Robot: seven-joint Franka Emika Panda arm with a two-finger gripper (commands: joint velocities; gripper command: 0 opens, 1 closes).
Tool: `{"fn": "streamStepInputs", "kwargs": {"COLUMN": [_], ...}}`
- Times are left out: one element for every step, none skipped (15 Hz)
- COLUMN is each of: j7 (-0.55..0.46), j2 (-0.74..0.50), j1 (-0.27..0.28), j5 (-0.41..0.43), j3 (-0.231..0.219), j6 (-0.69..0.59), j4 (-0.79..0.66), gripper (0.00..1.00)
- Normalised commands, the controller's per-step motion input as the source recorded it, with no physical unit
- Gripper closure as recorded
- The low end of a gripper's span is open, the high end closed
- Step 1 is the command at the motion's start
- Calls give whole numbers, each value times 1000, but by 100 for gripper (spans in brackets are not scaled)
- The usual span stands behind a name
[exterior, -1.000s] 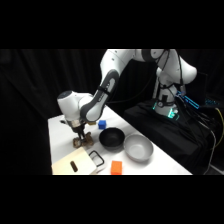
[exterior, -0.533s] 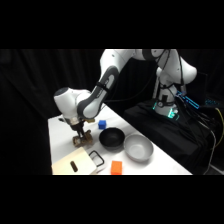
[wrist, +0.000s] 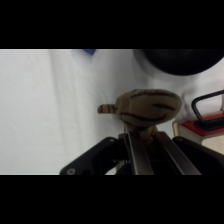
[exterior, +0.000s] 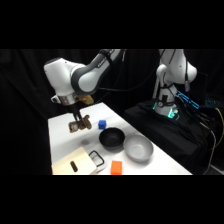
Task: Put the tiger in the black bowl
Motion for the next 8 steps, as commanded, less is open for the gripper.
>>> {"fn": "streamStepInputs", "kwargs": {"j7": [53, 54, 51, 59, 79, 88, 109, 135], "j2": [-599, -593, -619, -646, -653, -645, -622, -599], "j1": [74, 73, 80, 89, 95, 99, 104, 114], "j5": [-116, -117, -127, -143, -156, -166, -179, -193], "j3": [-36, -32, -27, -26, -25, -21, -20, -12], "j6": [66, 131, 206, 270, 314, 340, 336, 351], "j4": [-688, -734, -818, -887, -912, -911, -875, -847], "gripper": [94, 94, 94, 94, 94, 94, 94, 94]}}
